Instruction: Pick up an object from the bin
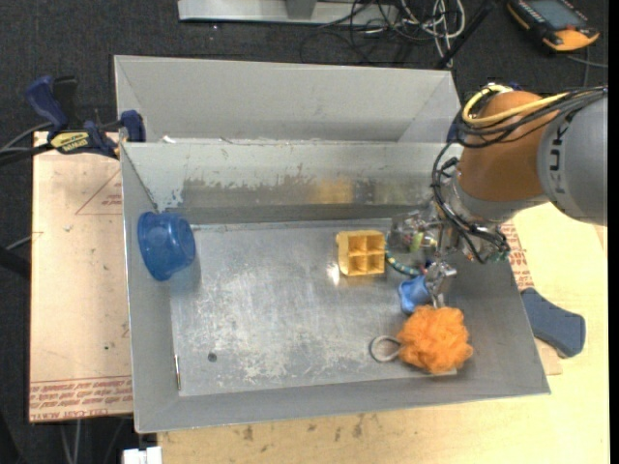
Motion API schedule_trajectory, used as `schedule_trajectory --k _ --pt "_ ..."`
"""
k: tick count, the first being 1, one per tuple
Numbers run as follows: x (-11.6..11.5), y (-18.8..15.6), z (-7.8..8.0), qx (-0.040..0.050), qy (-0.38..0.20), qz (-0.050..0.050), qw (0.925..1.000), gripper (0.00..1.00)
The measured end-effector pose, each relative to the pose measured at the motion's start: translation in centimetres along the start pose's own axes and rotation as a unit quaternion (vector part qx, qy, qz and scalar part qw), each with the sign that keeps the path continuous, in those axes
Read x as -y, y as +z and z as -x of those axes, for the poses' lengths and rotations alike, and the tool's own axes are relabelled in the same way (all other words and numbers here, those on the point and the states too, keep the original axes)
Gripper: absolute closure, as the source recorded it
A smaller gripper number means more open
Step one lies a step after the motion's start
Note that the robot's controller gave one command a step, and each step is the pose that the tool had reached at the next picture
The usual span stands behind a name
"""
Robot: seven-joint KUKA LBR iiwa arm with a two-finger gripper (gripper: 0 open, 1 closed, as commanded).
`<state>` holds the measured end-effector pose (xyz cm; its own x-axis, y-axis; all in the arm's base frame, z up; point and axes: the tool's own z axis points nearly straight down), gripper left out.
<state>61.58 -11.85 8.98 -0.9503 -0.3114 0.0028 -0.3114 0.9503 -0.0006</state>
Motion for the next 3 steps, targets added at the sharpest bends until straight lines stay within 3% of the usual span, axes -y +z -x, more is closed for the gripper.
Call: schedule_trajectory --k 2,3 --pt "0.31 -0.76 -0.55 0.0019 0.001 -0.003 1.0 1.0" --pt "0.37 -0.78 -0.34 0.0076 0.0 -0.006 1.0 1.0"
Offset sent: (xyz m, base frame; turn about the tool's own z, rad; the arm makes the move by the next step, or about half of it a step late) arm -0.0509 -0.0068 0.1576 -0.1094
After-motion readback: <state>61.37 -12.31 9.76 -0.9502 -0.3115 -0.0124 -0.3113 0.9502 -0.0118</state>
